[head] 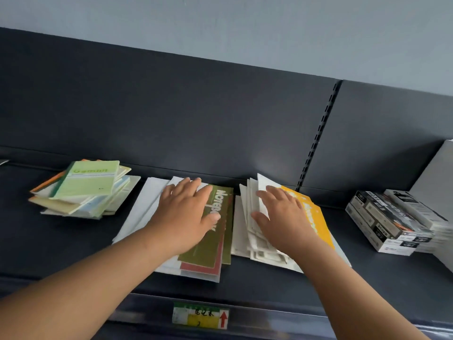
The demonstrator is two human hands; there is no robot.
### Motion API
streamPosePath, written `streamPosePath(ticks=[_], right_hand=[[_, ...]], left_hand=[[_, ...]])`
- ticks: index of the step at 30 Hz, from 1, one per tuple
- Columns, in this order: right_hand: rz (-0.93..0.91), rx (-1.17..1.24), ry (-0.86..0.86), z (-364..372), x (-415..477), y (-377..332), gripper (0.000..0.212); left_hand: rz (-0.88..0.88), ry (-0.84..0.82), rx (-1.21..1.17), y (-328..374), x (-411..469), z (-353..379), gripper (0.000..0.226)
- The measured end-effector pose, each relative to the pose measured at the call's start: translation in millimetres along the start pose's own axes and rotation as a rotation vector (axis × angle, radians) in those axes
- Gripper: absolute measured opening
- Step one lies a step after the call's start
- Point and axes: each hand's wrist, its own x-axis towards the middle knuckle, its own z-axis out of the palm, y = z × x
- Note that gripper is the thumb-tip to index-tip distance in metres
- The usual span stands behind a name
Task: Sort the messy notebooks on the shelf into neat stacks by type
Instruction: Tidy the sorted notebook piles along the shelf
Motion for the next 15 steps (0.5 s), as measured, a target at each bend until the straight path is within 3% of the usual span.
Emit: streamPosePath(ticks=[7, 15], right_hand=[[-0.174, 0.015, -0.003, 10, 11, -102, 0.055], [-0.355, 0.058, -0.044, 26, 14, -270, 0.056]], left_hand=[[-0.175, 0.06, 0.075, -93, -47, -29, 0.063], [-0.37, 0.114, 0.115, -237, -132, -73, 0.065]])
